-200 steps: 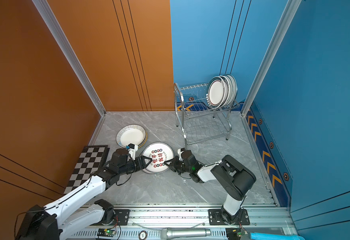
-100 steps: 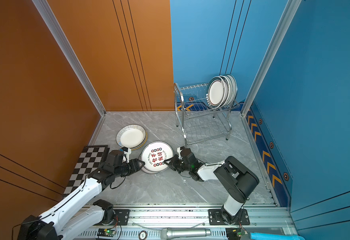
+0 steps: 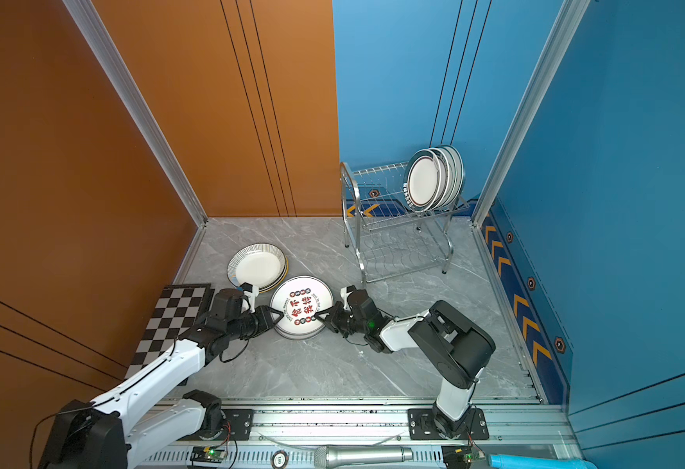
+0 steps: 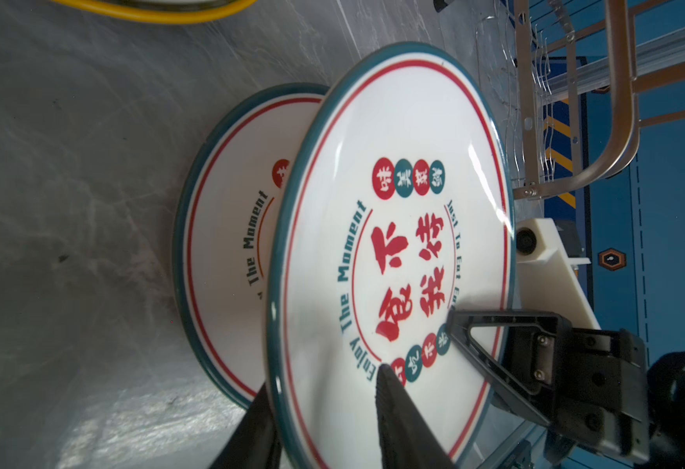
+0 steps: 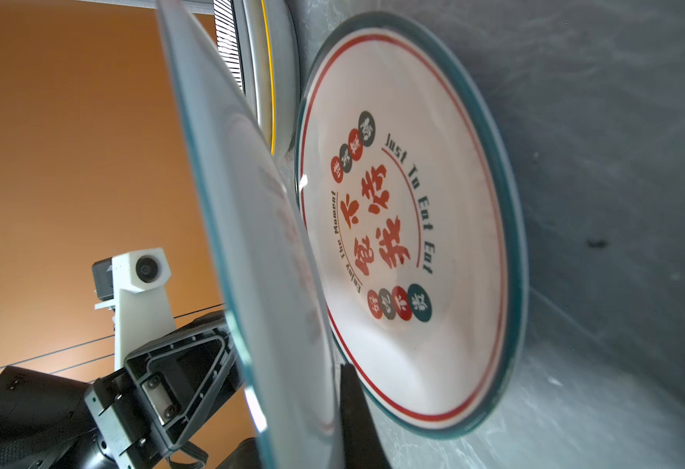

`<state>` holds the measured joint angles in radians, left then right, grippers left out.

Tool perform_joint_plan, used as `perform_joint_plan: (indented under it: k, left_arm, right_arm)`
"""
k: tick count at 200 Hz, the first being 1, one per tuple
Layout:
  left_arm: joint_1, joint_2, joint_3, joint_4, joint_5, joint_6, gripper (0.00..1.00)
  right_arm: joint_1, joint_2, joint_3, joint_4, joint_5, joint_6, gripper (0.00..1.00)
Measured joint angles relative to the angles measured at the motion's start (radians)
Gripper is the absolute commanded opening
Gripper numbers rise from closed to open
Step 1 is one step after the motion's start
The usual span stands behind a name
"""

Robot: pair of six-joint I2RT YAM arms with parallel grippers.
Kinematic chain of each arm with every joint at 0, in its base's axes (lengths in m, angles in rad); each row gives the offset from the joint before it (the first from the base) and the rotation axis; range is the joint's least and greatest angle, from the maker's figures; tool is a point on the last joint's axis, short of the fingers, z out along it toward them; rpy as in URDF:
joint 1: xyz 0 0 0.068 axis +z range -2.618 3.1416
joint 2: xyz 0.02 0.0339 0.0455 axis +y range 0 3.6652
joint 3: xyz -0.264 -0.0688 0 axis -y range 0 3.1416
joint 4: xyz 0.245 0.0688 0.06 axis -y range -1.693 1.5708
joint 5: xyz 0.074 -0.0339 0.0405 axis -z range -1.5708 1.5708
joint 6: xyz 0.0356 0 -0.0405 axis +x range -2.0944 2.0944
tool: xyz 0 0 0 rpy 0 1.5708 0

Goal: Unload the plates from the dish rack
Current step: Place the plate on the plate.

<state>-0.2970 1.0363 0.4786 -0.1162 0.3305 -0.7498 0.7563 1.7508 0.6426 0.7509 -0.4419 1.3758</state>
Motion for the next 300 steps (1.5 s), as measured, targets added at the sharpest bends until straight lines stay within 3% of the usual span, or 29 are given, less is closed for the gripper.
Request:
perform_joint_plan:
  k: [62, 142, 164, 220, 247, 300]
  left_arm:
    - [0.01, 0.026, -0.001, 0.034, 0.004, -0.018, 0.16]
    - [0.022, 0.026, -0.002, 0.092, 0.023, -0.051, 0.0]
    - [0.022, 0.018, -0.002, 0.102, 0.03, -0.051, 0.0]
    - [0.043, -0.019, -0.005, 0.081, 0.042, -0.047, 0.0]
    - [0.065, -0.058, -0.006, 0.031, 0.043, -0.031, 0.0]
    - [0.105, -0.097, -0.006, -0.019, 0.066, -0.021, 0.0]
  right_arm:
    - [0.0, 0.013, 0.006, 0.033, 0.003, 0.02, 0.0]
    - [0.01, 0.028, 0.006, 0.044, -0.002, 0.027, 0.32]
    - [0.012, 0.028, 0.006, 0.042, -0.004, 0.024, 0.4]
    - [0.013, 0.024, 0.014, 0.037, -0.011, -0.002, 0.49]
    - [0.009, -0.028, 0.018, -0.053, 0.004, -0.05, 0.54]
    - [-0.003, -0.269, 0.037, -0.389, 0.131, -0.211, 0.63]
